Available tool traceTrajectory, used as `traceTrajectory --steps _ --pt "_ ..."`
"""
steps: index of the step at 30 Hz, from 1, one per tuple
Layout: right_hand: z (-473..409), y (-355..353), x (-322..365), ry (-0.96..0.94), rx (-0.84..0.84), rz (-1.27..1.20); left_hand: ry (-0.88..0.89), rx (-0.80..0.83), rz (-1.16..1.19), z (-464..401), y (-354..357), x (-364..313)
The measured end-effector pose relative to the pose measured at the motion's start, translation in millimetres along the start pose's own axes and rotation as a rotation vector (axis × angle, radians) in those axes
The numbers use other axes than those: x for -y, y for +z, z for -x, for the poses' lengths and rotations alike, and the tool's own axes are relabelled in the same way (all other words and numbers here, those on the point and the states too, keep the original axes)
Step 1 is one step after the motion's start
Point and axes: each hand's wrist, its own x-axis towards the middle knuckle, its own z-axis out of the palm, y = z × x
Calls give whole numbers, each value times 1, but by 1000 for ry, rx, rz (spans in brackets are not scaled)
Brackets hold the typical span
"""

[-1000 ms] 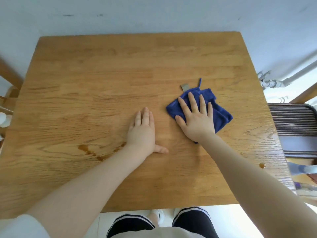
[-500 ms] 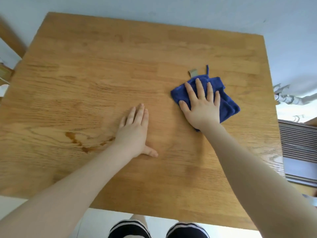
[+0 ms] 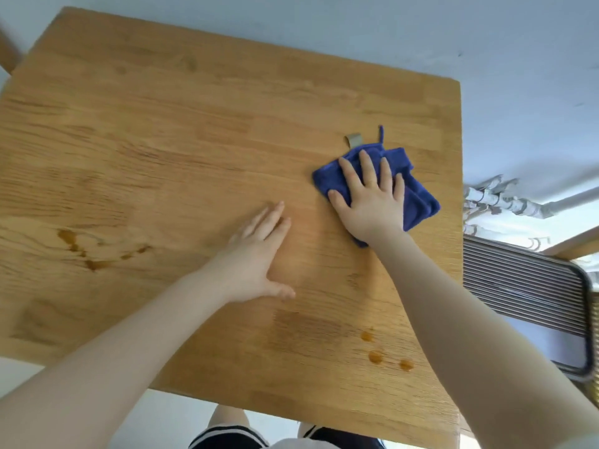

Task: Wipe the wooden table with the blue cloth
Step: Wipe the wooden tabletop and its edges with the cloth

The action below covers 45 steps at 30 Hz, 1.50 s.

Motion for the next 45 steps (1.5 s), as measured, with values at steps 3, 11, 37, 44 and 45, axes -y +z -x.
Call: traceTrajectory --steps 3,11,37,44,45 --pt "37 10 0 -145 -12 39 -36 8 -53 -11 8 -19" --pt "16 -2 -60 -232 -13 100 -135 0 -208 -21 18 -45" --pt "111 7 -106 -302 -28 70 -127 -10 -203 -33 17 -80" --pt "47 -9 -127 -208 -10 39 -120 -2 -200 -33 23 -74" --pt "43 -9 -126 -178 8 53 -113 -6 -202 -32 22 -72"
